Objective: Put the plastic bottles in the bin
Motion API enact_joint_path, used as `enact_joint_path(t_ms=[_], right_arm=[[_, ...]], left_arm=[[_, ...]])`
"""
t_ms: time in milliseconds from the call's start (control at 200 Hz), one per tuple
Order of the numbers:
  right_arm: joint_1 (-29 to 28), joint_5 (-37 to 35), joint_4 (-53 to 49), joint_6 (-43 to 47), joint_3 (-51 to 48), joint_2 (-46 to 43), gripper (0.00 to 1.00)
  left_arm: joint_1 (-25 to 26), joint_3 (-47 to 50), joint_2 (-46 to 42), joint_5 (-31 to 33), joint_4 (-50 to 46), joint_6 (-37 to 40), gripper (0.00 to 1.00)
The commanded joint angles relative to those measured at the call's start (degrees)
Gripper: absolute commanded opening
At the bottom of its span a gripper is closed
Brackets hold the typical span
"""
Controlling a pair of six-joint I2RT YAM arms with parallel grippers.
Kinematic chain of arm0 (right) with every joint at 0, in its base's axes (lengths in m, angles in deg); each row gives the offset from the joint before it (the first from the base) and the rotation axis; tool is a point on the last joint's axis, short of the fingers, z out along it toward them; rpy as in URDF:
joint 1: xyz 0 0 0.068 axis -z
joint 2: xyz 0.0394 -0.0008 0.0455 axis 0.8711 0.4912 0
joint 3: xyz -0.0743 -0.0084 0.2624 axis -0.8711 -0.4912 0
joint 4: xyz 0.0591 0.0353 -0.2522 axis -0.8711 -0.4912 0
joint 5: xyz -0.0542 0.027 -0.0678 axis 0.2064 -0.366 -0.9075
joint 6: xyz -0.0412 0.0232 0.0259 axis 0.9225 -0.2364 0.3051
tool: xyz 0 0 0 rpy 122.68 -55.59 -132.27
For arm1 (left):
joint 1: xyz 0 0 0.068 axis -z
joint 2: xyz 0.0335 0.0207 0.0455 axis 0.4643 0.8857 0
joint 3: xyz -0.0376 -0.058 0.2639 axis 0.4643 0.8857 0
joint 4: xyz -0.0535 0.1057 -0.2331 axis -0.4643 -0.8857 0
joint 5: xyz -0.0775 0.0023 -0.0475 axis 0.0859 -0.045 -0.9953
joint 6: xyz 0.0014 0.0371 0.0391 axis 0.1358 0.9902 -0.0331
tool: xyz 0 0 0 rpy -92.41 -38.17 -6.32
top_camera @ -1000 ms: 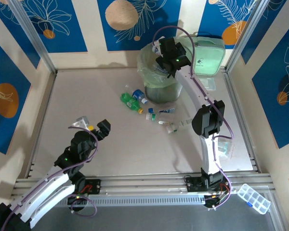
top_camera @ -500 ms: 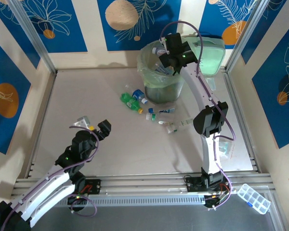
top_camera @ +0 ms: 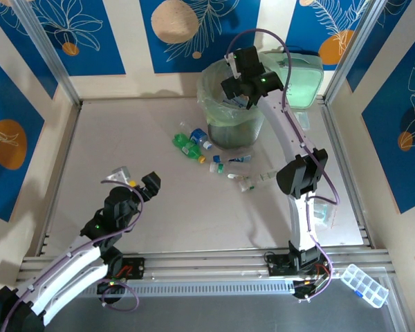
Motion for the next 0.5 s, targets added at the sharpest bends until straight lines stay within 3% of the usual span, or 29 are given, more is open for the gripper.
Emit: enact_joint_path(t_ms=[0,130,230,495], right_arm=[[0.1,2.5,-0.6,-6.8,1.2,-6.4,0.91],[-0.5,6.2,0.9,-14.8,-4.0,-13.2,0.85],[-1.7,9.2,5.2,-21.2,-13.8,-21.1,0.79],[-11.6,6.3,25.9,-38.5,-55.6,-48.2,0.47]], left_arm=[[0.0,-0.2,0.7,-1.3,3.4,1.5,0.99],[-0.1,-0.8,2.1,-1.2,2.9,1.2,0.99],[-0.1,-1.2,2.8,-1.2,2.9,1.2,0.99],[-0.2,-2.4,6.2,-1.6,2.4,-3.8,0.99]])
